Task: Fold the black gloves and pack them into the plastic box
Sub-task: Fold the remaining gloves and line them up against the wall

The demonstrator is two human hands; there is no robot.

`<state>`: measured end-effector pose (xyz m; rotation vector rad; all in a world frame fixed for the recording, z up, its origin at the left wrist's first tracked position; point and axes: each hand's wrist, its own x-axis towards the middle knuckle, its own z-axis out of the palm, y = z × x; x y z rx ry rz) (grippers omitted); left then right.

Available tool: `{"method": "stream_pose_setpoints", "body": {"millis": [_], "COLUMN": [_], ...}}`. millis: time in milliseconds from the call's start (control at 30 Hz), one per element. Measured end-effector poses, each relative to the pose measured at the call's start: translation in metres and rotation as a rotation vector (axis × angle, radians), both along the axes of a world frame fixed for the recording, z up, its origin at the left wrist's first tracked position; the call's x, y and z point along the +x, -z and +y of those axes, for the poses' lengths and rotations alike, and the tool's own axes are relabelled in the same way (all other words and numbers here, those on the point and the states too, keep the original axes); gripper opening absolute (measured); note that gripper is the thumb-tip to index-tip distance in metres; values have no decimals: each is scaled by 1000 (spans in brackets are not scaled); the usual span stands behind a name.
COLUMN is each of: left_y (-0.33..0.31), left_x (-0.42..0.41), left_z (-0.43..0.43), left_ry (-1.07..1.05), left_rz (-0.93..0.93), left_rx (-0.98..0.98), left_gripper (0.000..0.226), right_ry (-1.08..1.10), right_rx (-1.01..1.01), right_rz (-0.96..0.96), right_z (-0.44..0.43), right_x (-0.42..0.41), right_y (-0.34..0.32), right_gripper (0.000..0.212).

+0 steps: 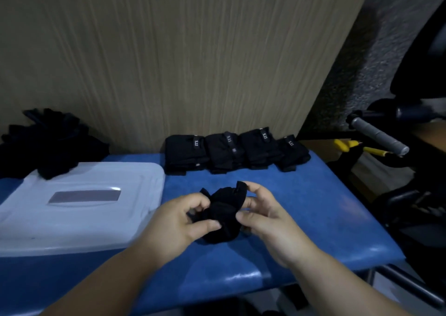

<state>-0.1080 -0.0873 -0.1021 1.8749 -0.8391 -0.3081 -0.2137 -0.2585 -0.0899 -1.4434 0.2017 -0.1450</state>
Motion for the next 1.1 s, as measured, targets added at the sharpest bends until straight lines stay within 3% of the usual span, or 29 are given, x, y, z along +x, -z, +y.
{"method": "stream_pose_setpoints", "body": {"millis": [167, 333, 467, 533, 633, 833, 1100], "left_y": [-3, -1, 4, 6, 5, 2, -4], "left_x": [-2, -1, 0, 0, -1, -3, -6], "left_z": [-3, 0, 2, 2, 2, 3, 1], "left_ry": [-9, -22, -41, -17, 5, 29, -59], "left_rz": [5, 15, -18, -54, -138, -173, -218], "left_rx": [-41, -72, -27, -4, 47, 71, -6], "left_gripper": [21, 18, 21, 17, 26, 17, 45], "right_ry": [-31, 17, 281, 307, 189, 33, -124], "right_rx": [6, 62, -285, -388, -390, -403, -226], "right_rz": [-33, -16, 44, 12, -18, 9, 23], "right_z": [1, 5, 7, 5, 6, 6, 2], "right_x": [-4, -1, -1, -2, -3, -2, -1], "right_y": [-2, 0, -1, 0, 3, 2, 1], "right_gripper": [68, 62, 46, 36, 22, 35, 41]}}
